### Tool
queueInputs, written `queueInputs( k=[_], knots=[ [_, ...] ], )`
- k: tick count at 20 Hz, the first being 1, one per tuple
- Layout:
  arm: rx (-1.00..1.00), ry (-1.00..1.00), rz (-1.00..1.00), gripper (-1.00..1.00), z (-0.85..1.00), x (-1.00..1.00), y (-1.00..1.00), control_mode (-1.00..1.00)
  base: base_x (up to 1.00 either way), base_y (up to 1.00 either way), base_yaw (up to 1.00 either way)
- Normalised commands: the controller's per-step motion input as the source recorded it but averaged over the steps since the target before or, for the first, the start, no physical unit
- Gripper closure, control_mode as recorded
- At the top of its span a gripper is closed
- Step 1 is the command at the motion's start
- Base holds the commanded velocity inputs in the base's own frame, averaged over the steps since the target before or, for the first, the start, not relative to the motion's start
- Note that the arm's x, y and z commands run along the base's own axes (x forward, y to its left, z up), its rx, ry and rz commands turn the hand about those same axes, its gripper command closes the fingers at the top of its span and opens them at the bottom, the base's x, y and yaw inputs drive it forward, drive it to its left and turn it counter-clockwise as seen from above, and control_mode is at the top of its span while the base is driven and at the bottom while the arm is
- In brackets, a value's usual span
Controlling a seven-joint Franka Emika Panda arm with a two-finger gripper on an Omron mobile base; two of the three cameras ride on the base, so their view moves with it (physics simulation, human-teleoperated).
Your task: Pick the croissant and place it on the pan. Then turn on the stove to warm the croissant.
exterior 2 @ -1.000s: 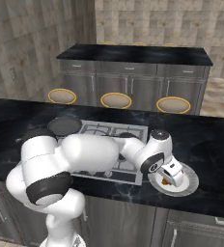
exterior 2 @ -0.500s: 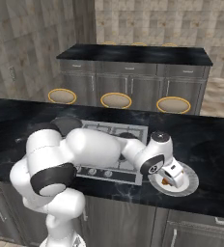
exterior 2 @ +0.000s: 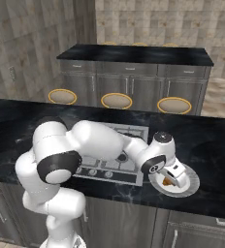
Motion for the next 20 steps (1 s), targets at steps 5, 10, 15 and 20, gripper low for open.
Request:
queueInputs(
  k=[5,10,15,20],
  knots=[
    [0.00,0.00,0.00,-1.00,-0.07,0.12,-0.08,-1.00,0.00,0.00,0.00],
    [0.00,0.00,0.00,-1.00,-0.07,0.10,-0.12,-1.00,0.00,0.00,0.00],
    [0.00,0.00,0.00,-1.00,-0.07,0.09,-0.11,-1.00,0.00,0.00,0.00],
    [0.00,0.00,0.00,-1.00,-0.12,0.08,-0.02,-1.00,0.00,0.00,0.00]
  ],
)
